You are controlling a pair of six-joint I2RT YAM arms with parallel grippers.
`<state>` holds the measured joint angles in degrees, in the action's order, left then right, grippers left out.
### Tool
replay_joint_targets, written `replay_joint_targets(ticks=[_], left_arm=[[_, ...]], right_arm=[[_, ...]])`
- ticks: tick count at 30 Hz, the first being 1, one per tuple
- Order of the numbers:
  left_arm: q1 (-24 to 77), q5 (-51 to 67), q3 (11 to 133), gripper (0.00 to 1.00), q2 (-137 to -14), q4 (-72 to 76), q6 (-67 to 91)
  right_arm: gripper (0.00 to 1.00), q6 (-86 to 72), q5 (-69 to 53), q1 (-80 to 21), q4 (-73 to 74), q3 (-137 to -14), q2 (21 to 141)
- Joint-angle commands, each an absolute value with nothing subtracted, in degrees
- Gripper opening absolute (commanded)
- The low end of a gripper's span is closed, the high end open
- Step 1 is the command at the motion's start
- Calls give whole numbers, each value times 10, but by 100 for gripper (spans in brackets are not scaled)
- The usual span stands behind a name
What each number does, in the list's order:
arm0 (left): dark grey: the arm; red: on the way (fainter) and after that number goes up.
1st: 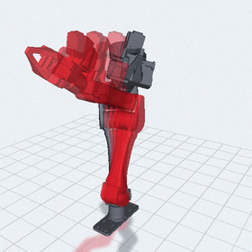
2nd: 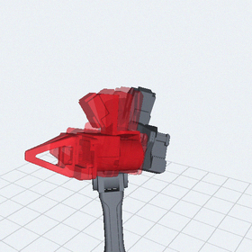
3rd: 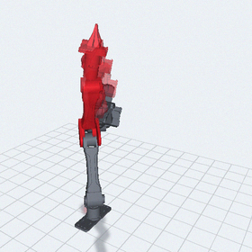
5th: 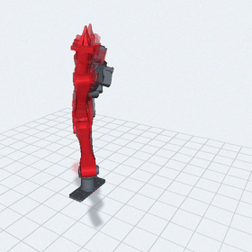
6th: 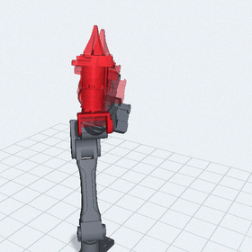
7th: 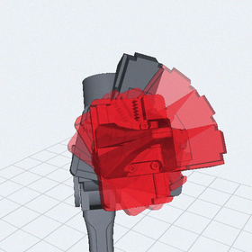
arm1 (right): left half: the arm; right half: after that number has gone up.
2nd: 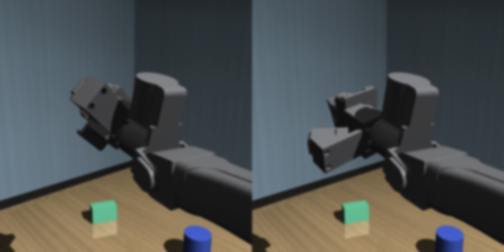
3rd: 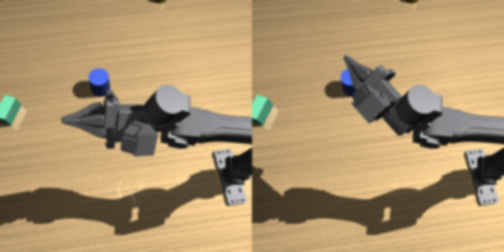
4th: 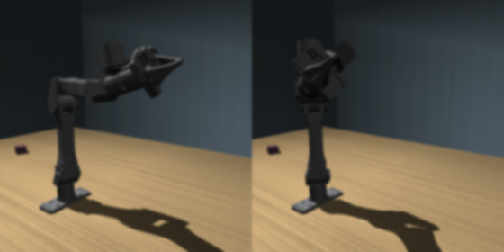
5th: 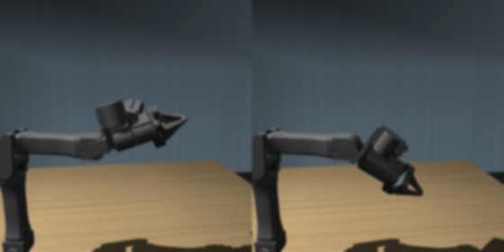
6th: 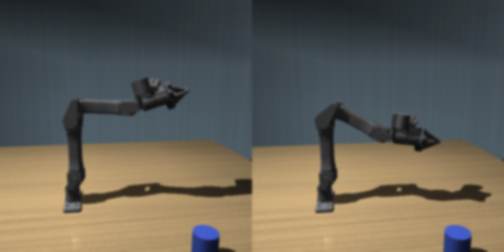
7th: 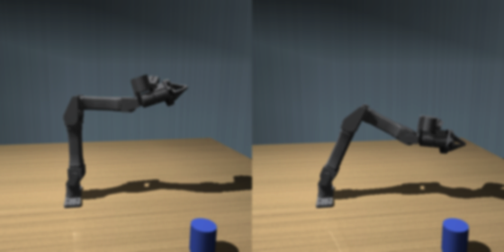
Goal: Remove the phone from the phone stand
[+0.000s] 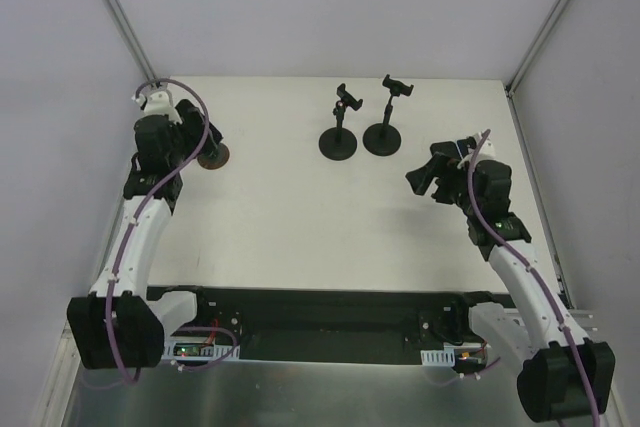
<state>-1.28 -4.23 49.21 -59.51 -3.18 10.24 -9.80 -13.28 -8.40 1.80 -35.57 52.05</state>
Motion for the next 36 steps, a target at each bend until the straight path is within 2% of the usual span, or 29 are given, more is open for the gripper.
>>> replay_joint_targets(ticks=[1,6,10,18,29,36], left_arm=[[-76,31,541,94,-676,46,184],[-138,116,539,93,-743,119,235],[-177,198,536,88,-797,180,243],[-214,272,554,83,-873,267,229],[-229,356,591,57,-925,316,200],[-232,358,599,54,-927,316,190]], right_arm=[[96,-61,-126,-86,-10,-339,456],[96,-35,-135,-87,-5,-316,425],[96,-27,-134,-90,-5,-308,419],[96,-18,-134,-93,-7,-309,429],[96,-14,-146,-94,-8,-315,446],[96,-12,-153,-94,-8,-316,448]])
